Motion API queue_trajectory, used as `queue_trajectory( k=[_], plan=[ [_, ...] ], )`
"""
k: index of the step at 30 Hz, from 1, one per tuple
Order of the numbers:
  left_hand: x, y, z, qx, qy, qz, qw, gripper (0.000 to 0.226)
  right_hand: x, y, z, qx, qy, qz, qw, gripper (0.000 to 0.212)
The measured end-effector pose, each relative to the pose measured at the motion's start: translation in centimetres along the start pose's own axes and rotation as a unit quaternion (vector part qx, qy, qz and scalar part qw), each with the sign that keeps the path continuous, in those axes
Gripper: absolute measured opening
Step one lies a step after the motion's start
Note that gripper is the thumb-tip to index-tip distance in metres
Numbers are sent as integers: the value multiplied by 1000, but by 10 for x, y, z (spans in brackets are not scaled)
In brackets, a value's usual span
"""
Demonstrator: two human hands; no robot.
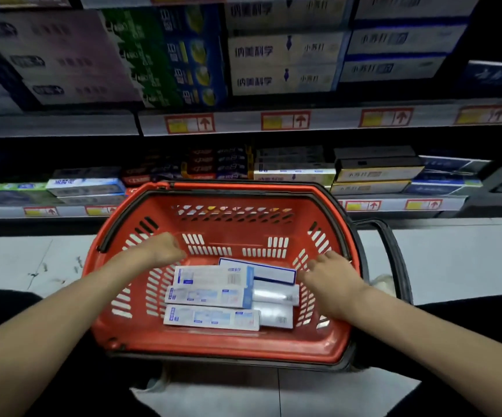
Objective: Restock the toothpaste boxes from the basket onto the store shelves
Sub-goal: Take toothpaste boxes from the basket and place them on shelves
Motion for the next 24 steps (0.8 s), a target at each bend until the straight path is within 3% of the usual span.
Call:
queue_trajectory(
  k=[3, 5, 8, 16, 20, 24],
  plan=[
    [9, 2, -1, -39, -237, -8, 971, 42, 7, 10, -17, 9, 27, -37, 999, 36],
    [26, 2, -11, -31, -344, 29, 938, 46, 18, 18, -31, 22, 36, -9, 999, 40],
    [50, 9, -36, -3, -407, 68, 911, 50, 43, 33, -49, 53, 32, 79, 995, 42],
    [73, 11, -58, 46, -568, 63, 819, 69, 68, 55, -70, 94, 22, 125, 988, 35],
    [73, 10, -59, 90, -551, 31, 829, 51, 76, 38, -64, 112, -1, 156, 981, 38],
    [63, 13, -68, 130, -457, 25, 880, 44, 72, 3, -62, 130, -170, 134, 968, 42]
  ],
)
Point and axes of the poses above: each hand's wrist, its own y-axis away from the middle knuckle, its own x-axis out of the palm, z = x × y, the point moved 5 cm from there along -y, towards the middle knuckle, and after that the axes turned 8 degrees about z, right-handed, at the moved point
